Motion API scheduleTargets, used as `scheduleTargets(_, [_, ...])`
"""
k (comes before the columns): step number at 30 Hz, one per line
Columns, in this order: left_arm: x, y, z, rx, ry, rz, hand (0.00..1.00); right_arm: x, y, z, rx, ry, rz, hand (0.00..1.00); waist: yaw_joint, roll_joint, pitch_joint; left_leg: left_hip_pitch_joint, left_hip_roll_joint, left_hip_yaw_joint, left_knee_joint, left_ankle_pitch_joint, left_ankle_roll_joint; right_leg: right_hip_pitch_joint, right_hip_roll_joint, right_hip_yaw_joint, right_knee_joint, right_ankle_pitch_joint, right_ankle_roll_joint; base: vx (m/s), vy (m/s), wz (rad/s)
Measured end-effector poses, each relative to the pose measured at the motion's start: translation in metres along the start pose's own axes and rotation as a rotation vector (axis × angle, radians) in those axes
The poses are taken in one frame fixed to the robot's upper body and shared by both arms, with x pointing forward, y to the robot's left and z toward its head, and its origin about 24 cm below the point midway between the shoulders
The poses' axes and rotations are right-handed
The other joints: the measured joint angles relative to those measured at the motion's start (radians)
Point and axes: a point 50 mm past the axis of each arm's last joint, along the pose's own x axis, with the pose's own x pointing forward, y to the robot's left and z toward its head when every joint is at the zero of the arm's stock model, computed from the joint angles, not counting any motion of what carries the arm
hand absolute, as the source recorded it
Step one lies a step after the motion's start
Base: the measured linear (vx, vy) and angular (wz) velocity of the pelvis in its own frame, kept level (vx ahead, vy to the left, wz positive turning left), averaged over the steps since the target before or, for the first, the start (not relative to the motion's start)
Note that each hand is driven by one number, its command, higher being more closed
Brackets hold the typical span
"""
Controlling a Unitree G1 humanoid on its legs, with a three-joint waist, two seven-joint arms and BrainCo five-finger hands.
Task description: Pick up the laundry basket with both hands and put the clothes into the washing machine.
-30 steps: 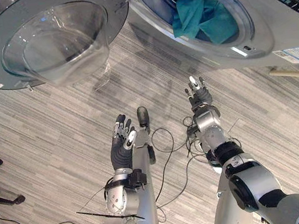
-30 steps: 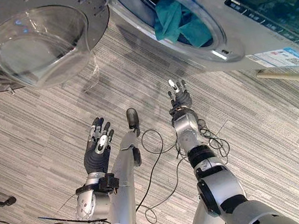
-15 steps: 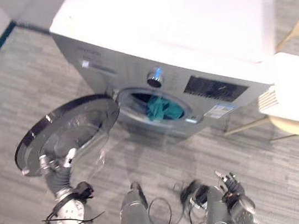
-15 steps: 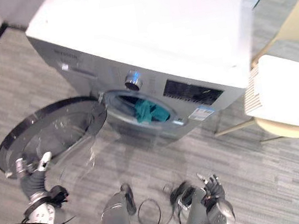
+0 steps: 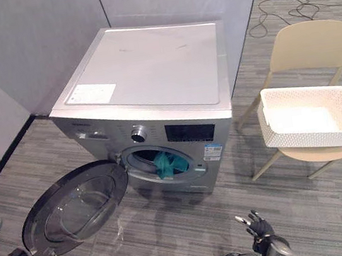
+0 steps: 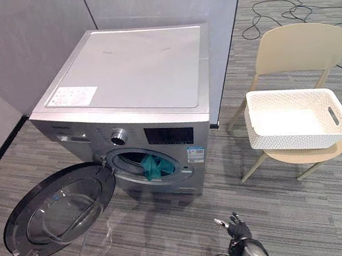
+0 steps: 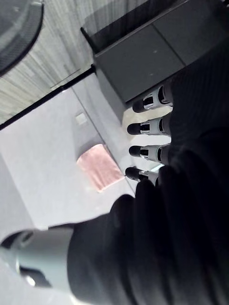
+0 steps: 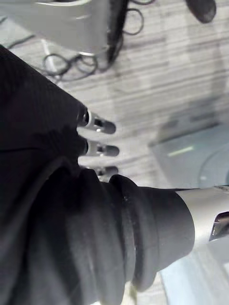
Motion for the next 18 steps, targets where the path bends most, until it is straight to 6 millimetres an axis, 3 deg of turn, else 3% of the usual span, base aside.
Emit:
scheduleTargets(1, [0.018,0.027,0.001,0.019,0.031,0.072,0.0,-0.001,-0.019,-0.003,-0.012,0.024,-0.058,0.0,0.0,-0.007,-0.004,-0.01,-0.004,-0.119,0.047,-0.008,-0.004,0.002,0.0,0.03,-0.014,0.019,-0.038,0.02,0.0,-0.67])
scheduleTargets(2, [0.029,0.039,0.002,0.036,0.061,0.106,0.0,-0.004,-0.037,-0.005,-0.002,0.042,-0.115,0.0,0.0,-0.009,-0.009,-0.007,-0.003,-0.178,0.031,-0.007,-0.004,0.008,0.0,0.042,-0.041,0.046,-0.071,0.02,0.031,-0.58])
scheduleTargets(4, [0.037,0.045,0.003,0.059,0.085,0.101,0.0,-0.011,-0.059,-0.01,0.025,0.052,-0.186,0.0,-0.007,0.008,-0.019,0.036,-0.007,-0.202,-0.089,0.007,-0.026,0.033,0.002,0.04,-0.076,0.07,-0.055,0.04,0.122,-0.06])
scheduleTargets(6, [0.04,0.044,-0.006,0.051,0.141,0.07,0.0,-0.019,-0.08,-0.017,0.058,0.067,-0.253,0.0,-0.035,0.049,-0.038,0.075,-0.018,-0.207,-0.226,0.071,-0.083,0.049,0.002,0.02,-0.077,0.079,-0.041,0.08,0.245,0.25])
scheduleTargets(7, [0.041,0.04,-0.01,0.043,0.172,0.048,0.0,-0.023,-0.09,-0.02,0.074,0.073,-0.286,0.0,-0.044,0.064,-0.046,0.092,-0.022,-0.199,-0.252,0.044,-0.097,0.048,-0.004,0.018,-0.068,0.081,-0.025,0.08,0.333,0.34])
scheduleTargets(9, [0.044,0.038,-0.013,0.042,0.209,0.02,0.0,-0.024,-0.084,-0.03,0.131,0.092,-0.291,0.0,-0.059,0.039,-0.04,0.102,-0.069,-0.205,-0.298,0.033,-0.106,0.031,-0.052,0.029,-0.074,0.101,0.036,0.04,0.334,0.18])
scheduleTargets(12, [0.044,0.028,-0.009,0.041,0.201,-0.032,0.0,-0.023,-0.077,-0.034,0.17,0.098,-0.284,0.0,-0.058,-0.005,-0.036,0.1,-0.111,-0.205,-0.296,0.022,-0.087,0.039,-0.084,0.036,-0.113,0.136,0.085,-0.04,0.227,0.05])
scheduleTargets(13, [0.044,0.023,-0.009,0.071,0.197,-0.06,0.0,-0.023,-0.078,-0.03,0.18,0.08,-0.289,0.0,-0.054,-0.006,-0.035,0.098,-0.121,-0.203,-0.292,0.004,-0.059,0.041,-0.088,0.041,-0.124,0.148,0.096,-0.07,0.165,0.02])
scheduleTargets(18, [0.048,-0.003,0.016,0.108,0.124,-0.138,0.0,-0.008,-0.055,-0.002,0.155,-0.005,-0.209,0.0,-0.045,0.004,0.011,0.057,-0.139,-0.209,-0.299,-0.034,-0.016,0.005,-0.098,0.048,-0.136,0.178,0.114,-0.11,0.119,0.01])
